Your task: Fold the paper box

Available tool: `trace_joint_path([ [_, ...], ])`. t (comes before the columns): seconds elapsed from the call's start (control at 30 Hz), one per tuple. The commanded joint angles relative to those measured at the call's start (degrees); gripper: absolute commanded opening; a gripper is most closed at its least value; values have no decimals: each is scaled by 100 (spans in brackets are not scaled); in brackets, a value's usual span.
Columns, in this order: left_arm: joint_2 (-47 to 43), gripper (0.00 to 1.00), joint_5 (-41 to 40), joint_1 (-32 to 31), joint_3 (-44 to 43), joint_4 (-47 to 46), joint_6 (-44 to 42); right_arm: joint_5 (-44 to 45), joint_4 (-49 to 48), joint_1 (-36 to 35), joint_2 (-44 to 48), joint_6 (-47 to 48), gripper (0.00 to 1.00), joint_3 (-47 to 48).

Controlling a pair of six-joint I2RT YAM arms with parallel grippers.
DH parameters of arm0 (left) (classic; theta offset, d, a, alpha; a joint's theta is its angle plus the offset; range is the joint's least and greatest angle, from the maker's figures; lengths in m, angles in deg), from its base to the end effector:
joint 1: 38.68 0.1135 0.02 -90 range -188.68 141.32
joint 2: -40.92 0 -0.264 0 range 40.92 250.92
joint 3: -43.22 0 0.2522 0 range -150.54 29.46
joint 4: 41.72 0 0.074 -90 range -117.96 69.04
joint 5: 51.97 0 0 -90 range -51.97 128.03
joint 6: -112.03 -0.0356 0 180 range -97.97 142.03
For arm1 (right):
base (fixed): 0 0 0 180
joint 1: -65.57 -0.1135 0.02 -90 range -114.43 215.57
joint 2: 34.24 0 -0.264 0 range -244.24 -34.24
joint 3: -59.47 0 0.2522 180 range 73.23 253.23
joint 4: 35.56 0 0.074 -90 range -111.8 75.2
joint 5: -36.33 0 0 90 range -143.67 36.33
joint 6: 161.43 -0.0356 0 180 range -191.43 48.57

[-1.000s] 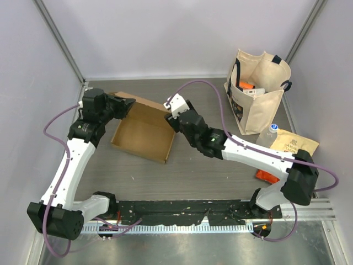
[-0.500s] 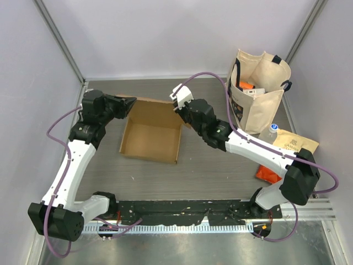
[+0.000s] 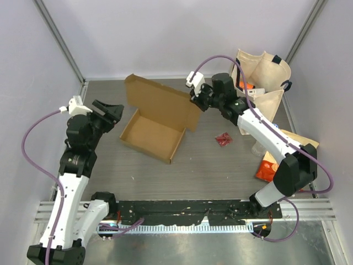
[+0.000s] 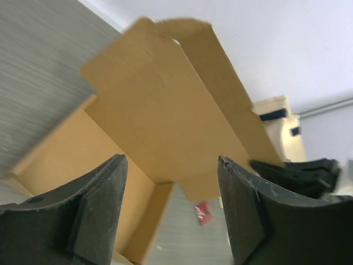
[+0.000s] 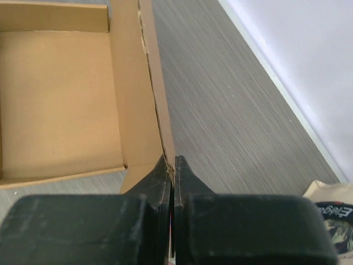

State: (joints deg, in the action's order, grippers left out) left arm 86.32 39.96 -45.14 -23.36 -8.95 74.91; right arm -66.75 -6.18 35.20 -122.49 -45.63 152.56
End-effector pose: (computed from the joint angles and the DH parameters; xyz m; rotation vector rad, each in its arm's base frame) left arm 0.1759 -0.0211 0.3706 -0.7018 1.7007 -0.7697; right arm 0.3083 0.1900 0.3535 -1.0677 1.6889 0.2793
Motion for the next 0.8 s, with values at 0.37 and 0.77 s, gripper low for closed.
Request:
trace_joint_path([
  [0.37, 2823, 75, 1459, 347, -667, -2543, -3282, -2708, 1162, 954, -193, 698, 2, 925],
  [0.77, 4415, 84, 3259, 1093, -1784, -2340, -4427, -2910, 1330, 1024, -325, 777, 1, 1146],
])
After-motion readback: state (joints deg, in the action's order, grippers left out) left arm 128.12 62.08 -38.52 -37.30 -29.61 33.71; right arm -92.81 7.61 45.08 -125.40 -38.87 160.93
